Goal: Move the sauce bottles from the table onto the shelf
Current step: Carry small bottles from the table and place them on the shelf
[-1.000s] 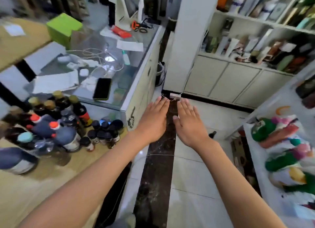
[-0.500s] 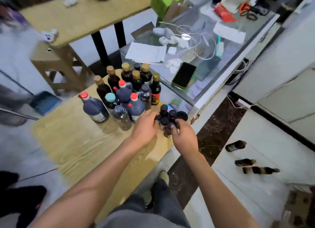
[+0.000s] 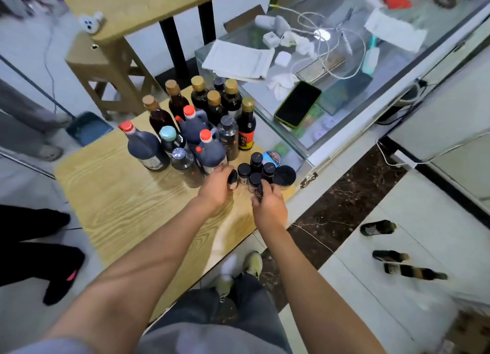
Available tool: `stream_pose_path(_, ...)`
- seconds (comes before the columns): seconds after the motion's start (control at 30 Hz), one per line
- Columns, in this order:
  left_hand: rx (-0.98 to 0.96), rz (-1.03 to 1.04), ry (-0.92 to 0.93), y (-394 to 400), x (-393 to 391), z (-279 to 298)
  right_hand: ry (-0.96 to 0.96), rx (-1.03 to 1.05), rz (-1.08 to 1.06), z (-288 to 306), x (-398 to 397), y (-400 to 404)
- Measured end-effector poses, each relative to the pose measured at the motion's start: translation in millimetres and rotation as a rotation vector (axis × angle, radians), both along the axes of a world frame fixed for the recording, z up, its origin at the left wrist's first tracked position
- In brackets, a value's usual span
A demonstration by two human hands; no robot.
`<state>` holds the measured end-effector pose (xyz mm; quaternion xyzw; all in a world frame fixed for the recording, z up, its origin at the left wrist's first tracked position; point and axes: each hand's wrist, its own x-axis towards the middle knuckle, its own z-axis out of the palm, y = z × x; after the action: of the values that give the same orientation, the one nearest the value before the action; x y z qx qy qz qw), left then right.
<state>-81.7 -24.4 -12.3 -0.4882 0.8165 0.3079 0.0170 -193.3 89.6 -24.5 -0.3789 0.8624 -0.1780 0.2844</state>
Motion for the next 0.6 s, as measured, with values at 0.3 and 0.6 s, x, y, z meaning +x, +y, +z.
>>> stream_pose_path(0.3, 0.011, -0.013, -0.118, -3, -8, -12, 0.011, -0.090, 0.019, -10, -6, -1)
stream_pose_path(0.6, -0.017, -0.044, -0.029, 11, -4, -5, -0.148, -0.138, -0.109, -8, -8, 14)
